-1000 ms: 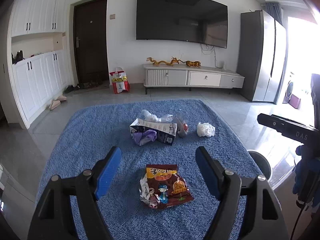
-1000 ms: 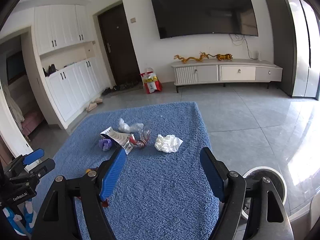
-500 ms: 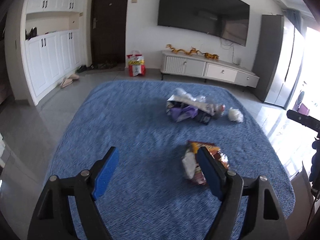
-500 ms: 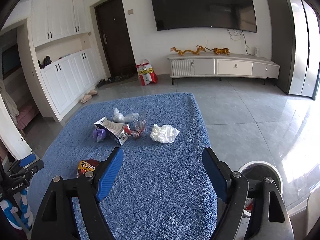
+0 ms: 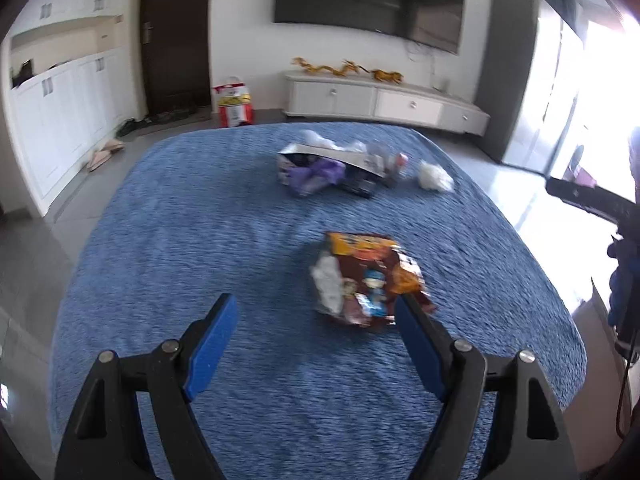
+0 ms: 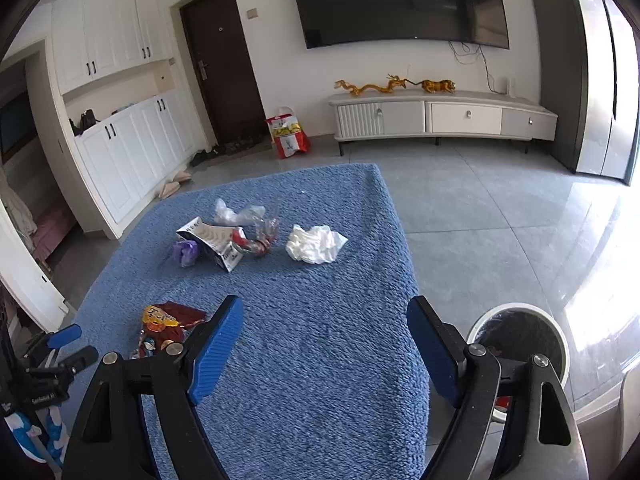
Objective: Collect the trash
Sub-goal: 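Grasp the brown snack bag with the left tool while the right tool grasps the white tissue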
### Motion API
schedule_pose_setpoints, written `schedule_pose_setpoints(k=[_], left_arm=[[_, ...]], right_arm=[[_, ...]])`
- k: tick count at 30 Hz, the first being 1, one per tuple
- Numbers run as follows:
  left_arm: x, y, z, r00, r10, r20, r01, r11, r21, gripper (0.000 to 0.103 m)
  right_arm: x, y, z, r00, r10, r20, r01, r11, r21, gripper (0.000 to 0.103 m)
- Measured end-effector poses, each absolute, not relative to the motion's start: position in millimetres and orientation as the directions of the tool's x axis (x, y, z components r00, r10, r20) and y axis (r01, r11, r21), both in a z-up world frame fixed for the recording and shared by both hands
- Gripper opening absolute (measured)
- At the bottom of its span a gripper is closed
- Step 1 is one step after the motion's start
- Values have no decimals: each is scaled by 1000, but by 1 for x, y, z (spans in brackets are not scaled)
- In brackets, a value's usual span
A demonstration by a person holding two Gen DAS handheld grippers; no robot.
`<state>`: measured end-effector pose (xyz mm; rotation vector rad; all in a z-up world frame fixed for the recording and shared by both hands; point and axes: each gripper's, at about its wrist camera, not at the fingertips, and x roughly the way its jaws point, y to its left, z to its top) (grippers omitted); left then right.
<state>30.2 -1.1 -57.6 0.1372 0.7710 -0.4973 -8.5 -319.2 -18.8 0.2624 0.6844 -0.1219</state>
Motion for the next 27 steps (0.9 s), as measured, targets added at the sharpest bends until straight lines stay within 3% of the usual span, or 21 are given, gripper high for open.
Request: schedule_pose_setpoints(k=[6,18,27], left_arm=[[37,-33,-61,576,-410,-707,524,849,-66,79],[80,-80,-98,574,-340,-745,521,854,12,79],[107,-67,-112,510,-341,-790,472,878,-74,78]], right_arm=[[-13,-334,-34,760,-5,-650,203,952,230,83],[-3,-347,-58,747,42,-664,189,943,273,84],[41,-333,-68,731,72,-678,140,957,253,84]])
